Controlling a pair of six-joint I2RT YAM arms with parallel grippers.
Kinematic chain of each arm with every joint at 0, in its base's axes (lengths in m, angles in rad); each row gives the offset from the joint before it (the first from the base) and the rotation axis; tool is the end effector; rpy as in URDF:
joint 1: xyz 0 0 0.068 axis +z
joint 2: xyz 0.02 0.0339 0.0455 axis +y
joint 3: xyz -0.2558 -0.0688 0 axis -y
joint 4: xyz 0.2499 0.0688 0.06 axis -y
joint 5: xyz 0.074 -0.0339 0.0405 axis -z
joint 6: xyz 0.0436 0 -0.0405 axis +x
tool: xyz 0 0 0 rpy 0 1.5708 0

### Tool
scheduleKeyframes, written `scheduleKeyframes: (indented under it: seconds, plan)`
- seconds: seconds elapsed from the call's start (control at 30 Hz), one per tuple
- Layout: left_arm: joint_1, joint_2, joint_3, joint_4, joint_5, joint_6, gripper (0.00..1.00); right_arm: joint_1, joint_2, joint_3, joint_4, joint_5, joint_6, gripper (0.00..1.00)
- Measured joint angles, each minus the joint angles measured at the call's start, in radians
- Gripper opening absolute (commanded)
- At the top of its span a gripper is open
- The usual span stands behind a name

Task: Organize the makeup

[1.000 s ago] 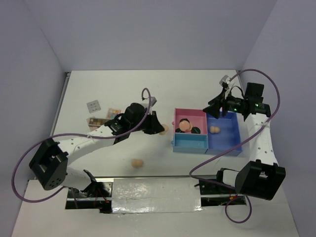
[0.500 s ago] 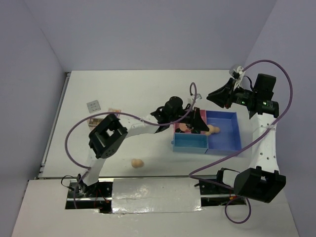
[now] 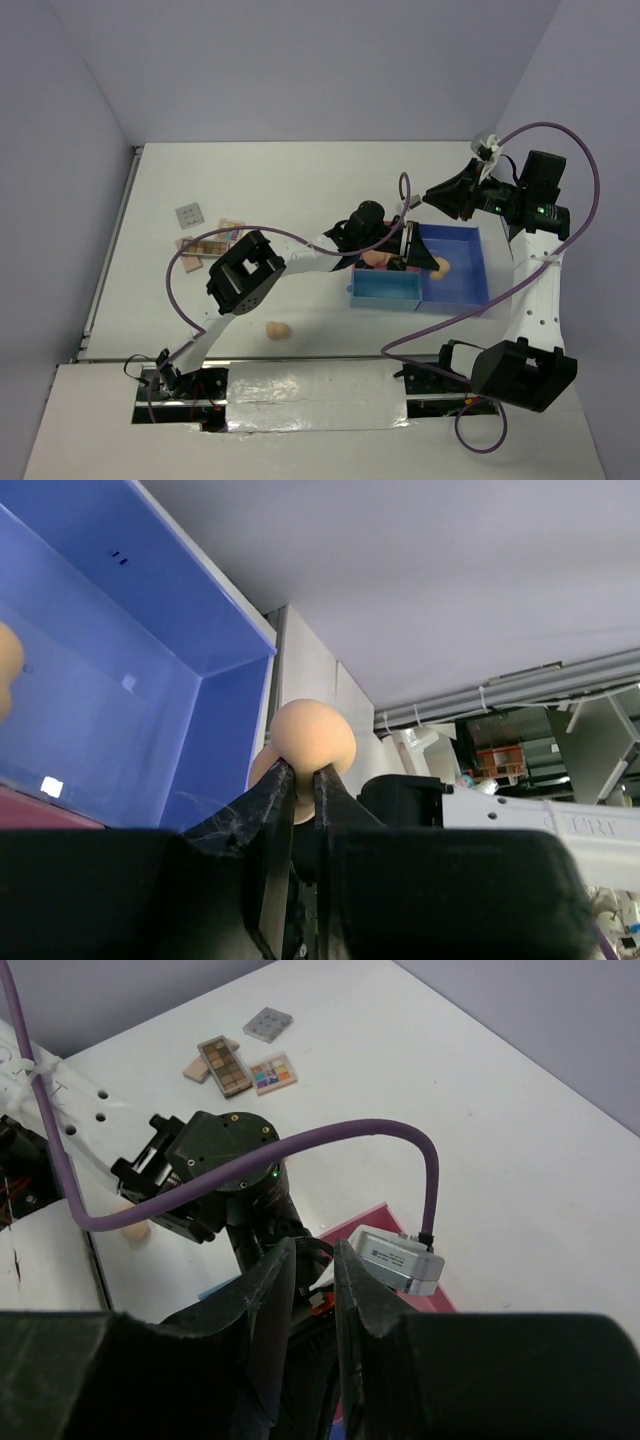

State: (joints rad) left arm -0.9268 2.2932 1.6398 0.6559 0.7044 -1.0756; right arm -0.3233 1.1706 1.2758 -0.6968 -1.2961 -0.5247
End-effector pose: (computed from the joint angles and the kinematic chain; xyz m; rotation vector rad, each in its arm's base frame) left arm 0.2964 -0.4418 0.2014 0.5572 1.9478 -1.9816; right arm 0.2350 -0.0345 0.3871 -0.8321 1.5822 0.7806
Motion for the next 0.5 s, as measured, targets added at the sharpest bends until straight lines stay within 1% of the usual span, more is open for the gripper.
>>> scheduleKeyframes:
  seconds: [0.03,0.3,0.37,0.5]
  plan:
    - [-0.002,0.004,0.011,-0.016,-0.005,0.003,0.28,0.000,0.000,0.000,0.000,-0.002,-0.001,0.30]
    - [-0.008,0.030,0.103,-0.207,-0.076,0.062,0.35,-0.008,0.000,0.000,-0.007,-0.004,-0.016,0.31]
    - [-0.008,0.033,0.116,-0.238,-0.087,0.079,0.41,-0.011,0.000,0.000,-0.010,-0.004,-0.020,0.31]
    - [-0.008,0.034,0.121,-0.277,-0.105,0.086,0.44,-0.016,0.000,0.000,-0.020,-0.007,-0.026,0.31]
